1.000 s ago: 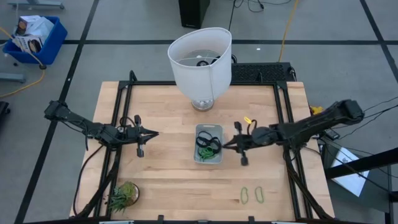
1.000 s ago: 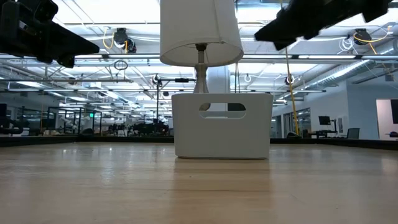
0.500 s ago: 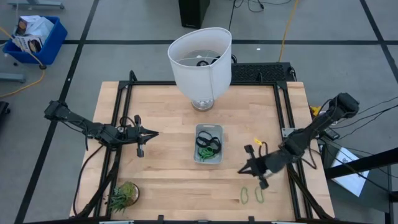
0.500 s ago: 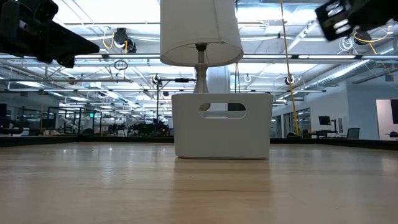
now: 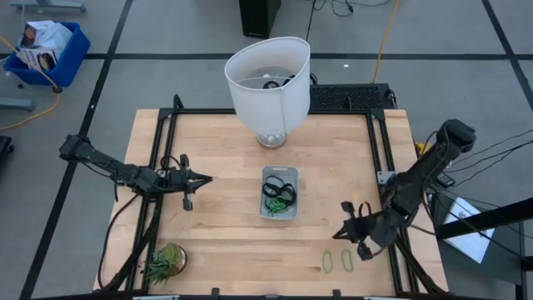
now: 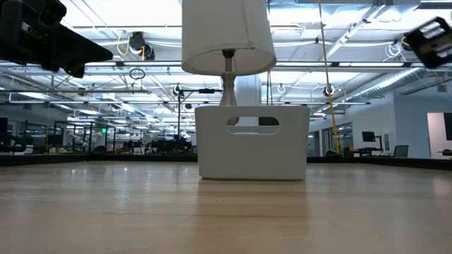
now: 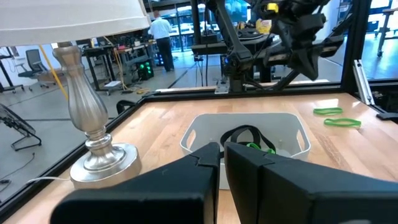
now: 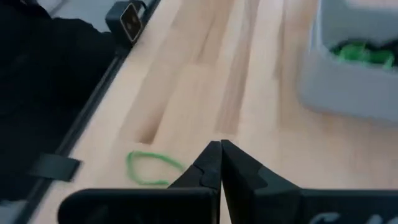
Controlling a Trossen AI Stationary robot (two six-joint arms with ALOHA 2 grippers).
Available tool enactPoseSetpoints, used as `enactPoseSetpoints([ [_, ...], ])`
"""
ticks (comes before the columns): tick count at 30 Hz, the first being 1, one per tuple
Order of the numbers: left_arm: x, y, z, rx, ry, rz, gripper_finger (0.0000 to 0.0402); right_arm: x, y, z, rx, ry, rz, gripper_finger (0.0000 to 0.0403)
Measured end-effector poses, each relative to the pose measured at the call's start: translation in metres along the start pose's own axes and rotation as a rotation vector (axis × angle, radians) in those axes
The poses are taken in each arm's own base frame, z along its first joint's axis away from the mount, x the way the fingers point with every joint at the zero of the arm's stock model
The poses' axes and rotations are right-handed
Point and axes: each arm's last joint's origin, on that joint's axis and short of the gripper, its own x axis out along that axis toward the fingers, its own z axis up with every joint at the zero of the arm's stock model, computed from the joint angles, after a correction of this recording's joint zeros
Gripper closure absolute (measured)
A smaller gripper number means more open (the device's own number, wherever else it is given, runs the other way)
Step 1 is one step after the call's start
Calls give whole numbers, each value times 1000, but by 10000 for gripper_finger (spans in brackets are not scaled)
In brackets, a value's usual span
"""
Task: Pick and place rubber bands into bin
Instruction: Put the green rubber band into the gray bin
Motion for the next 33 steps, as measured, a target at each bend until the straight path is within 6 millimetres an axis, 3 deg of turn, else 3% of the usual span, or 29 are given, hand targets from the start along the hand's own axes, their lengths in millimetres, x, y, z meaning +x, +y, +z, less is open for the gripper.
enactPoseSetpoints([
  [7, 0, 0, 0, 1, 0, 0, 369, 0, 31, 5, 41, -9, 63, 403],
  [13, 0, 0, 0, -5, 0, 0, 369, 20, 41, 5, -30, 44, 28, 396],
  [17, 0, 0, 0, -23, 0, 0, 369, 37, 38, -4, -23, 105, -28, 363],
  [26, 0, 0, 0, -26, 0, 0, 369, 69, 29, -19, 149, 308, 9, 242],
  [33, 0, 0, 0, -26, 0, 0, 369, 76, 29, -25, 173, 334, -7, 224],
])
